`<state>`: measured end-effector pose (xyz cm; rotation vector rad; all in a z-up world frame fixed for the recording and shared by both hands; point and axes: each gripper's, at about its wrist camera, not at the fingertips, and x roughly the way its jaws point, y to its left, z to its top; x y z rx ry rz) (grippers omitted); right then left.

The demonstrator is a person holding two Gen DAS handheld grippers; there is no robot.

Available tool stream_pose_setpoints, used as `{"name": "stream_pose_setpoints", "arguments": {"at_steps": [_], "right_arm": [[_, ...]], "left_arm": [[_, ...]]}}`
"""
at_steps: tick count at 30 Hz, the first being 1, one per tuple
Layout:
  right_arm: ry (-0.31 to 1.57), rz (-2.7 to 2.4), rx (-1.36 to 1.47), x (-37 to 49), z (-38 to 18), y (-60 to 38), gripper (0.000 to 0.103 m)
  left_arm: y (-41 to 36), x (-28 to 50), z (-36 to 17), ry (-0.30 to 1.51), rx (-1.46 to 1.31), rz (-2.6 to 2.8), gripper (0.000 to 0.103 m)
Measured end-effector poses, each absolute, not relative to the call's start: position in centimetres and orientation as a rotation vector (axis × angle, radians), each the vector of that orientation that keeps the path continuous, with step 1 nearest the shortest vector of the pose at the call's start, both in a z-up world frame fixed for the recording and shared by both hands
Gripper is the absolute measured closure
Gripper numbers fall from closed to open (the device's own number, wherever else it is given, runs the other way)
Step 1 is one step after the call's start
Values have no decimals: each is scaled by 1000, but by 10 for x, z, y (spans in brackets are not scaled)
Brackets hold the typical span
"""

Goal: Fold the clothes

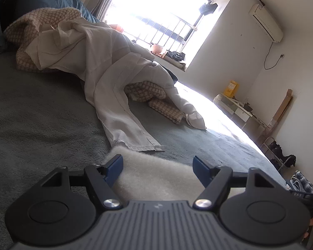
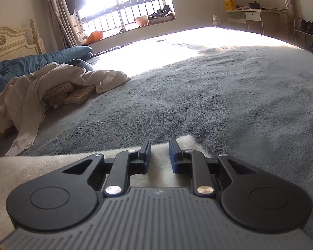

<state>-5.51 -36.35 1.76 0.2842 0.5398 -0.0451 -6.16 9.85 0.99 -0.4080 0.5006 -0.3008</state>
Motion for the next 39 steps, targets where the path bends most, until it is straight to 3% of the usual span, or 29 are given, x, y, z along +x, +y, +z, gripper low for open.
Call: {"name": "stream_pose_setpoints", "arguments": {"at_steps": [3,9,16,23,28,35,39], "right_arm": [[517,-22,304,-75,40,-358,83],[515,108,235,-139,60,-318,79],[639,69,43,-154,17,-284,79],[588,133,110,-196,59,-271,79],[671,134,67,-201,19,-259,80],[614,252,81,-233,48,-230,79],[717,267,52,-229,11,-215,81]], "left_arm": [[88,-82,33,502,-318,-279,16],[51,-121,60,573,-201,-383,8],[3,-132,23,767,-9,-293,8],[-9,-142,19,763,75,-232,5],[-12,-143,19,772,84,-222,4],[-13,-137,25,770,93,-214,3],[-16,-137,22,766,108,-212,2]]}}
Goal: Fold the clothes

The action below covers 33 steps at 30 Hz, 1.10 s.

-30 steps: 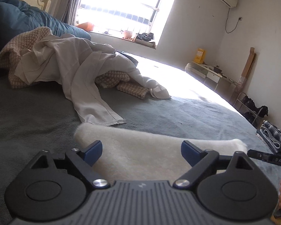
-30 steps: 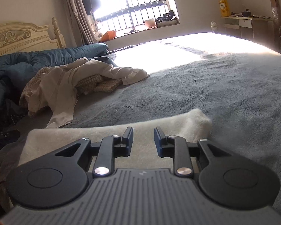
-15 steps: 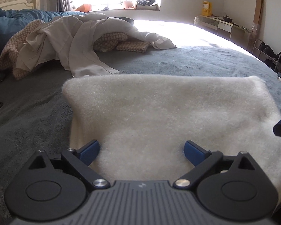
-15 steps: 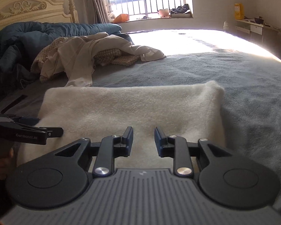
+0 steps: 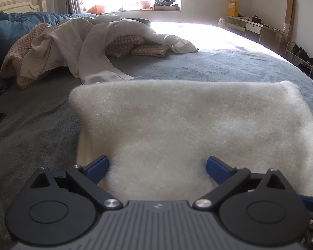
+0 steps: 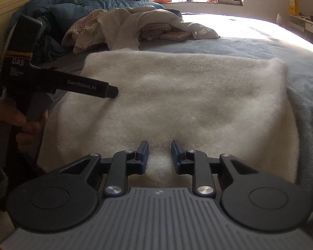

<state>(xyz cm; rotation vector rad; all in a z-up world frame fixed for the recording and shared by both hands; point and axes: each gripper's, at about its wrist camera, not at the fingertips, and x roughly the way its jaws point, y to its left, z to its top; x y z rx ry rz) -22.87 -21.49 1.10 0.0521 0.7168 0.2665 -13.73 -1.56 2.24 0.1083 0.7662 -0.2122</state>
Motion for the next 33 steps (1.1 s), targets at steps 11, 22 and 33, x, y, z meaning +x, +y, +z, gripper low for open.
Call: {"name": "stream_pose_setpoints", "arguments": {"at_steps": [11,22,33], "right_arm": [[696,357,44,-240,15,-185,80],[611,443,61,-246,31,-164,78],[620,466,83,-242,32,-149,78]], "left_arm": [[-14,-143,19,772,121,-213,2],[82,-204,29,767,-170,-248,3],[125,-227,5,684,-371,-372,9]]}}
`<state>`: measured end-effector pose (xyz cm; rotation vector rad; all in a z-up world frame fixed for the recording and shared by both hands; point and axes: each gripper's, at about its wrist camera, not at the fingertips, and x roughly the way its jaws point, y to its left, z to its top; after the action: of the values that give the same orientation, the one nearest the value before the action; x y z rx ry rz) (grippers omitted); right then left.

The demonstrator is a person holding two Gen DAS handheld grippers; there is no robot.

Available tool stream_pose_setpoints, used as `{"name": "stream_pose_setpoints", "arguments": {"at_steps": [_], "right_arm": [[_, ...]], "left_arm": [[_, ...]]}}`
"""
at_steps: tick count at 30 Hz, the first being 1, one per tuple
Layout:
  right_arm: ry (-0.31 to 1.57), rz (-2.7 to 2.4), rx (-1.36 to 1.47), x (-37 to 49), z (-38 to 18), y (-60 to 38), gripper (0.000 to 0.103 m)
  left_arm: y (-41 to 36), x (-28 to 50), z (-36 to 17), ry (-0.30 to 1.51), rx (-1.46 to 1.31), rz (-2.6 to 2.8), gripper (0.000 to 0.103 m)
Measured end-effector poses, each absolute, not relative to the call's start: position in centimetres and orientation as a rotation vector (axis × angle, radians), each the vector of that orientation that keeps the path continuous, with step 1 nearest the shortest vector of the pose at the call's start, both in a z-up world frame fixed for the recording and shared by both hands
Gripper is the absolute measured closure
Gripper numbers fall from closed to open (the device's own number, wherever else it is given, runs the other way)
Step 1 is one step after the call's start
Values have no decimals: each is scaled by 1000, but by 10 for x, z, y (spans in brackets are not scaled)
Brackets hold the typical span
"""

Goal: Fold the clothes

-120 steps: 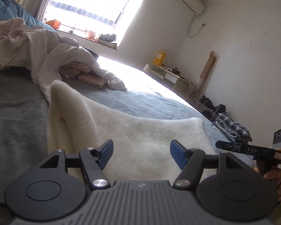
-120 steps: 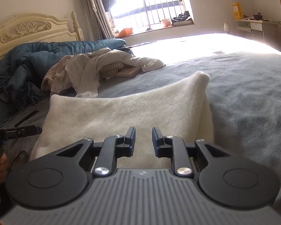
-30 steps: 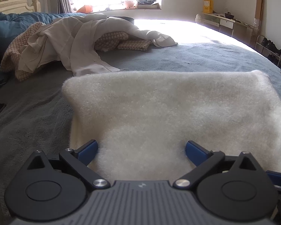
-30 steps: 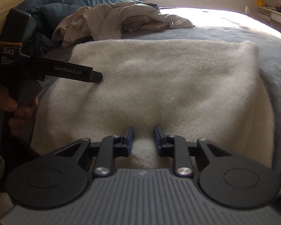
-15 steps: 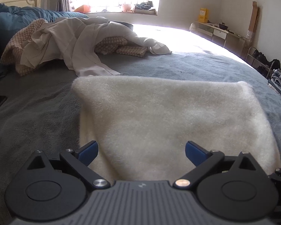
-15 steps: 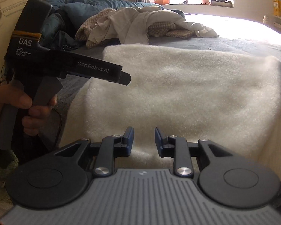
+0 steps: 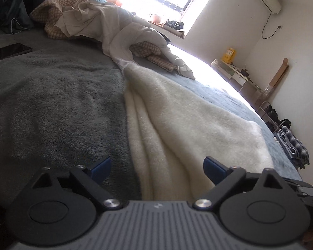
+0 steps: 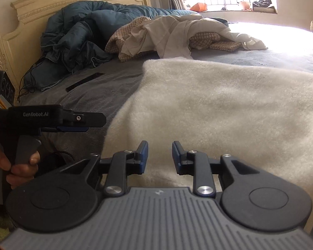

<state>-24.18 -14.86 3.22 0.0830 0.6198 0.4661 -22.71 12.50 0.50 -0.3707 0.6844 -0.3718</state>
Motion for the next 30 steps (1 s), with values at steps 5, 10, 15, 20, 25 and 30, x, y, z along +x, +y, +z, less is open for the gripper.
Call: {"name": "stream_pose_setpoints", "arguments": {"at_steps": [5,10,15,20,25,30], "right_arm": [[613,453,167,-239,40,-160,77],[641,439,197,-237,37,-160,76],[643,426,180,-232,37,-156,72],[640,431,189,-220,38,-154,70],[646,479,219,-191,53,-145,60],[713,565,110,-148,68,-108,41]], "left_arm": [[125,-201,-5,666,-436,-438,11],[138,-155,-18,668,-578,-485,12],[145,-150,-37,676,-658,-541,15],[141,-179,-49,658,-655,-619,15],[133,-200,-58,618,-630,-661,15],[112,-210,-54,574,-474,-646,21]]}}
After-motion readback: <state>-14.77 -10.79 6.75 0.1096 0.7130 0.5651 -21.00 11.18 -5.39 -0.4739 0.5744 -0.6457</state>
